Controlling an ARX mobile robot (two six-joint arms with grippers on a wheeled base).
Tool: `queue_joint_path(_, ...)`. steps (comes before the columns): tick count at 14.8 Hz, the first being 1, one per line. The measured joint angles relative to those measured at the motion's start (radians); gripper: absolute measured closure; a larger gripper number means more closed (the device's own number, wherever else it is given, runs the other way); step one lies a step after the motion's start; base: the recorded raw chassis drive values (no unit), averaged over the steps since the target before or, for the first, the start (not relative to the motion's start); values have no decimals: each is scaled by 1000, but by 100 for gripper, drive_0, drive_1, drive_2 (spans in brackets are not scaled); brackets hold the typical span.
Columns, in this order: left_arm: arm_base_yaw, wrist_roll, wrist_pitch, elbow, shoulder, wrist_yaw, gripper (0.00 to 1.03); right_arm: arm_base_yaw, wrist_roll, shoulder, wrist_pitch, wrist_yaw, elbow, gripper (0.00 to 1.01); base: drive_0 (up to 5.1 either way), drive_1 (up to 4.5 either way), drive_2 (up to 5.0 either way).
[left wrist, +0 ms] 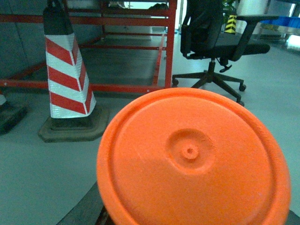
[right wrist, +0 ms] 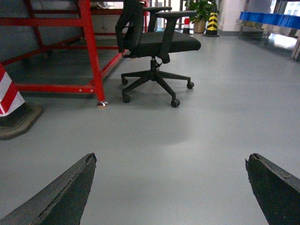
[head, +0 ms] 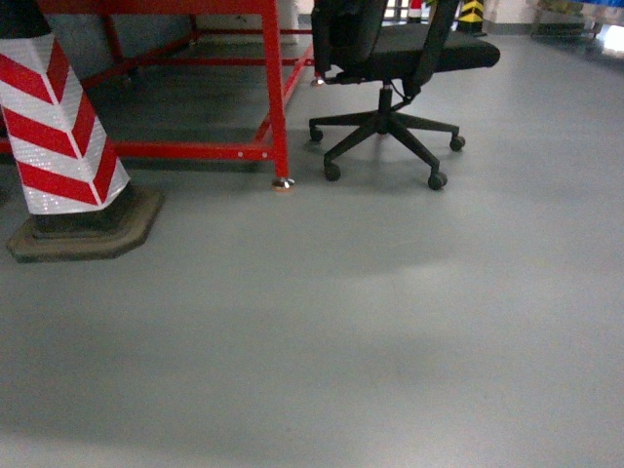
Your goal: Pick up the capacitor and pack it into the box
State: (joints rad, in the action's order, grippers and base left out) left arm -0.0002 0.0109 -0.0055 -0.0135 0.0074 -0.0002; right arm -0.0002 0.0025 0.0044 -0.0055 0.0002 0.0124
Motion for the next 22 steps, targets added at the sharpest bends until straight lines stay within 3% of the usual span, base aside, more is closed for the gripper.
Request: queue_joint_path(22, 0, 0, 0, 0, 0, 0, 59, 0, 0, 0, 0, 0, 0, 3, -506, 239, 239)
